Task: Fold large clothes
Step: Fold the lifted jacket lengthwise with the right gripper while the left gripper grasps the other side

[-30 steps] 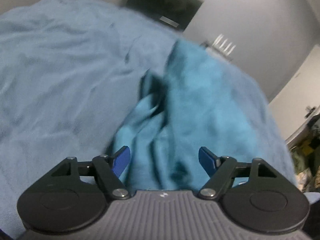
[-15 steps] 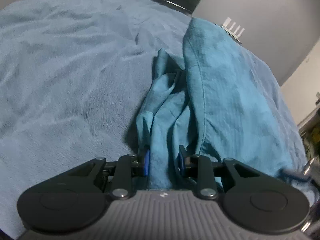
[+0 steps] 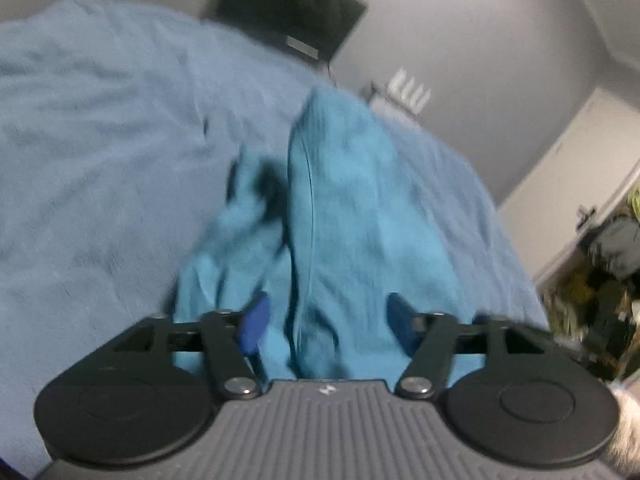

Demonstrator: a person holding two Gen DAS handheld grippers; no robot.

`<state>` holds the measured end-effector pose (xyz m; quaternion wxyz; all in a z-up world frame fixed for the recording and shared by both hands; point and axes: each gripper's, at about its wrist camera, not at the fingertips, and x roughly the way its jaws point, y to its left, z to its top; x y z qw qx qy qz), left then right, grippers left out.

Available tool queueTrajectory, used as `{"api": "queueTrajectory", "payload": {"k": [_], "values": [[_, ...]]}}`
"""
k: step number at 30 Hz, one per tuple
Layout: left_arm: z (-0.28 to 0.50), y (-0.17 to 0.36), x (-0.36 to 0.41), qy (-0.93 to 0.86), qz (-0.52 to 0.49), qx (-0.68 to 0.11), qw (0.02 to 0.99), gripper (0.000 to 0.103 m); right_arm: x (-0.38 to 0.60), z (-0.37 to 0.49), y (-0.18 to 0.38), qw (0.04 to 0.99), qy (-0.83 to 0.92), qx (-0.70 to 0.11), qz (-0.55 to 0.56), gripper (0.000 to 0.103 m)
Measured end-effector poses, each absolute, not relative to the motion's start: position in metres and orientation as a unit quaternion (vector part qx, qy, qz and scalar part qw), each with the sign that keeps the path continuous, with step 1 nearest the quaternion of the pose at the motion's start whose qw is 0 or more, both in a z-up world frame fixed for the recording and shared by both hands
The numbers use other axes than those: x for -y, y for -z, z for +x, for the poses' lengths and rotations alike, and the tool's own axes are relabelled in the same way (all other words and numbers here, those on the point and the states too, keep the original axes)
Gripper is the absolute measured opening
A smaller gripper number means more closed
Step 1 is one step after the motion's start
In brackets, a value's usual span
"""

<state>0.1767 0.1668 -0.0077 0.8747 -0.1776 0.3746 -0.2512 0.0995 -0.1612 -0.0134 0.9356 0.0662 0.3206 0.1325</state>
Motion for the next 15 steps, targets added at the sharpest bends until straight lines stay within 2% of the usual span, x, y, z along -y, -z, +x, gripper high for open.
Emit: {"api": "queueTrajectory", "payload": {"k": [3,5,10,13,15], "values": [[0.181,0.020,-0.156,0.248,-0.138,-0.409,0.867,0.067,0.152,0.105,0.016,0.934,-0.145,-0.320,0.060,0.040],[0.182,0.026,-0.158,0.249,-0.156,-0.423,0.857,0.067,0.149,0.107,0.015,0.935,-0.145,-0.317,0.060,0.040],[0.169,0.012,-0.160,0.253,-0.164,-0.411,0.861,0.067,0.160,0.116,0.007,0.943,-0.115,-0.302,0.084,0.039],[0.166,0.020,-0.149,0.262,-0.141,-0.443,0.846,0.068,0.164,0.138,0.019,0.932,-0.126,-0.321,0.111,0.039],[0.161,0.016,-0.144,0.262,-0.109,-0.431,0.857,0.068,0.167,0.147,0.027,0.928,-0.130,-0.318,0.143,0.040]]}}
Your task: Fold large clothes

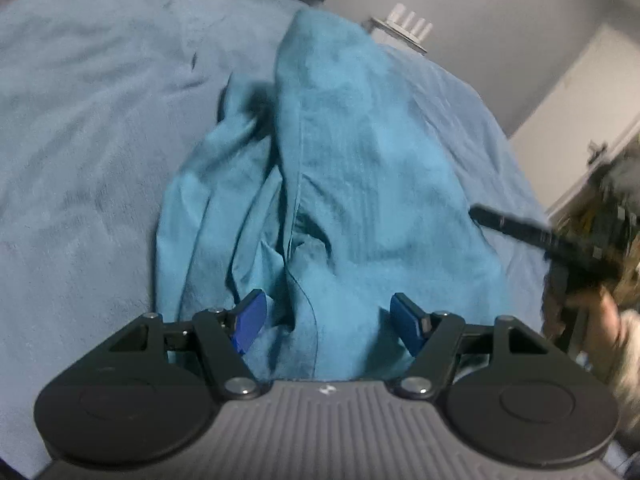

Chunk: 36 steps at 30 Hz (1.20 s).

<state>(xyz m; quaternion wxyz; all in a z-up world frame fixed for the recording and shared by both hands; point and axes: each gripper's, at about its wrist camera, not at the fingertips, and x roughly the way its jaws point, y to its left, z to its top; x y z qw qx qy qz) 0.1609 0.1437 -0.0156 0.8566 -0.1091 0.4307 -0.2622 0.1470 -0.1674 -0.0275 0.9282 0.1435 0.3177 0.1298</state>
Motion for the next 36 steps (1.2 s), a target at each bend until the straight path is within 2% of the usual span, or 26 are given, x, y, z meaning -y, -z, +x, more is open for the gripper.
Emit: {"api": "queueTrajectory", "payload": {"k": [3,8,11,12,17,21,24,32,36], "values": [[0.156,0.009,-0.148,0.274,-0.114,-0.402,0.866,0.068,0.170,0.149,0.031,0.929,-0.115,-0.307,0.172,0.040],[0.166,0.030,-0.156,0.278,-0.153,-0.434,0.843,0.066,0.167,0.157,0.033,0.929,-0.121,-0.308,0.168,0.040],[0.166,0.029,-0.163,0.288,-0.179,-0.444,0.829,0.010,0.165,0.162,0.036,0.919,-0.137,-0.316,0.192,0.036],[0.164,0.027,-0.166,0.290,-0.186,-0.445,0.827,0.007,0.163,0.166,0.039,0.915,-0.145,-0.318,0.203,0.036],[0.151,0.023,-0.182,0.279,-0.190,-0.460,0.821,0.004,0.142,0.179,0.048,0.912,-0.161,-0.319,0.201,0.037],[0.150,0.030,-0.187,0.263,-0.183,-0.482,0.816,0.004,0.117,0.185,0.035,0.934,-0.148,-0.301,0.123,0.044],[0.150,0.030,-0.184,0.266,-0.171,-0.484,0.816,0.004,0.106,0.195,0.020,0.953,-0.127,-0.264,0.078,0.044],[0.156,0.034,-0.186,0.274,-0.159,-0.489,0.813,0.004,0.065,0.281,0.010,0.941,-0.134,-0.310,-0.024,0.044],[0.157,0.035,-0.184,0.280,-0.158,-0.490,0.811,0.005,0.039,0.324,0.008,0.934,-0.141,-0.325,-0.036,0.045]]}}
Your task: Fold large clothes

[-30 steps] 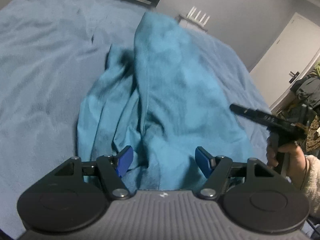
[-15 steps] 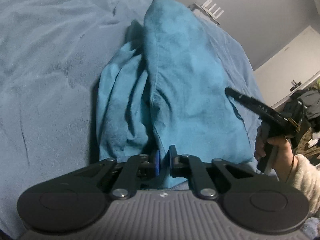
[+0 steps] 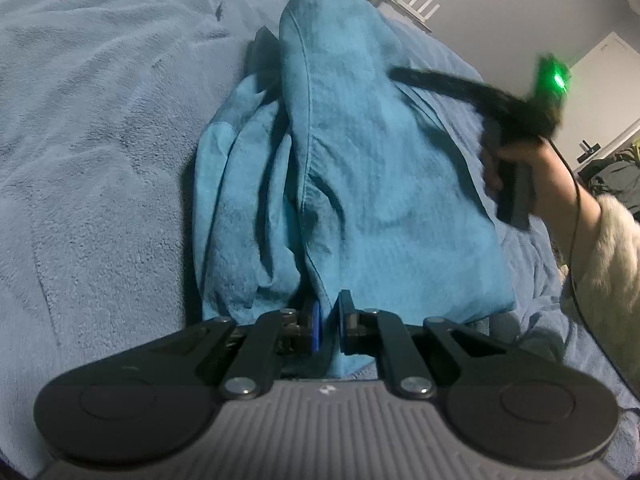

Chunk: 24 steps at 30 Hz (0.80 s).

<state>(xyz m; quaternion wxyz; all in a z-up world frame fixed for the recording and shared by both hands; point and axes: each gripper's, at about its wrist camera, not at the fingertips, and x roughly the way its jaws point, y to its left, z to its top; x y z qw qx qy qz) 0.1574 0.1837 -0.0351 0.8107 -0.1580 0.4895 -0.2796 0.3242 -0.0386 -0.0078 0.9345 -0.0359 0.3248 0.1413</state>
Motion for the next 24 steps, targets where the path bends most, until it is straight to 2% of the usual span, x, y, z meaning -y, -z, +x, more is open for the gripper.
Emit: {"api": "queueTrajectory", "payload": {"k": [6,11,17,20,24], "values": [[0.158,0.033,-0.180,0.286,-0.141,-0.486,0.814,0.005,-0.011,0.366,0.021,0.926,-0.146,-0.339,-0.078,0.045],[0.159,0.035,-0.176,0.288,-0.122,-0.487,0.815,0.005,-0.037,0.390,0.033,0.922,-0.146,-0.354,-0.063,0.045],[0.159,0.034,-0.177,0.293,-0.126,-0.486,0.814,0.005,-0.020,0.380,0.020,0.934,-0.168,-0.316,0.004,0.043],[0.160,0.034,-0.178,0.294,-0.122,-0.484,0.815,0.005,-0.004,0.364,0.011,0.949,-0.126,-0.286,-0.029,0.044],[0.160,0.034,-0.178,0.292,-0.120,-0.481,0.818,0.005,0.024,0.363,0.019,0.950,-0.063,-0.299,-0.070,0.042]]}}
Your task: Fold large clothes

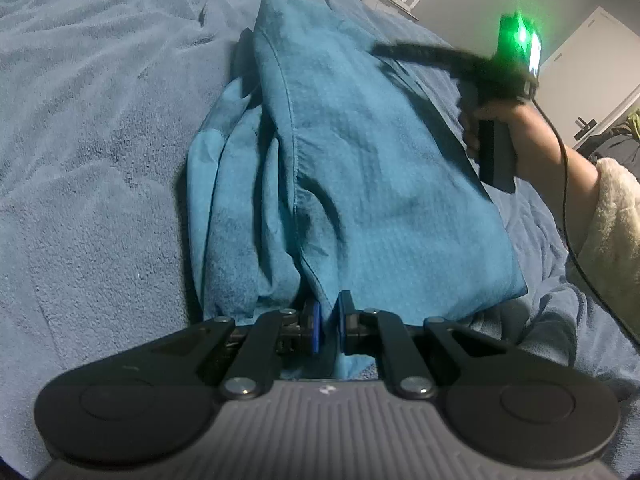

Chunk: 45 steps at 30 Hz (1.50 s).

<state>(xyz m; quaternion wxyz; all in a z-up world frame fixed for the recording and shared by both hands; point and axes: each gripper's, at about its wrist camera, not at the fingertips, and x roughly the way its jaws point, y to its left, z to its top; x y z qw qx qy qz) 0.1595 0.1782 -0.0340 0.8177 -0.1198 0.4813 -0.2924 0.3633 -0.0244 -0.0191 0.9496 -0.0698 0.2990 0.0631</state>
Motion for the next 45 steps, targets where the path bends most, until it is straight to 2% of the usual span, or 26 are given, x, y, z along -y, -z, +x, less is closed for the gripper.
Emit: {"api": "queueTrajectory", "payload": {"k": [4,7,15,20,23,27,29,31,34,39,45], "values": [[0.158,0.037,-0.178,0.289,-0.120,-0.481,0.819,0.005,0.070,0.353,0.016,0.952,0.006,-0.306,-0.013,0.046],[0.156,0.036,-0.179,0.288,-0.120,-0.476,0.823,0.005,0.086,0.315,0.006,0.952,-0.043,-0.300,0.034,0.047],[0.147,0.029,-0.177,0.277,-0.106,-0.468,0.832,0.005,0.063,0.174,0.001,0.926,-0.222,-0.299,-0.053,0.049],[0.141,0.022,-0.172,0.263,-0.082,-0.458,0.845,0.005,0.061,0.129,0.015,0.913,-0.233,-0.322,-0.098,0.049],[0.137,0.020,-0.170,0.258,-0.074,-0.455,0.849,0.005,0.080,0.114,0.017,0.919,-0.199,-0.331,-0.078,0.055],[0.136,0.019,-0.170,0.251,-0.069,-0.455,0.851,0.005,0.113,0.122,0.015,0.913,-0.190,-0.360,0.024,0.057],[0.136,0.019,-0.167,0.248,-0.066,-0.454,0.853,0.005,0.124,0.134,0.016,0.901,-0.206,-0.372,0.085,0.067],[0.135,0.018,-0.166,0.247,-0.059,-0.452,0.855,0.005,0.132,0.147,0.015,0.900,-0.200,-0.369,0.119,0.086],[0.135,0.017,-0.166,0.248,-0.058,-0.452,0.855,0.005,0.137,0.173,0.019,0.899,-0.192,-0.369,0.138,0.097],[0.140,0.020,-0.168,0.255,-0.071,-0.464,0.845,0.005,0.160,0.244,0.049,0.854,-0.198,-0.399,0.269,0.099],[0.148,0.025,-0.170,0.268,-0.081,-0.475,0.834,0.005,0.183,0.301,0.084,0.831,-0.185,-0.402,0.336,0.099]]}}
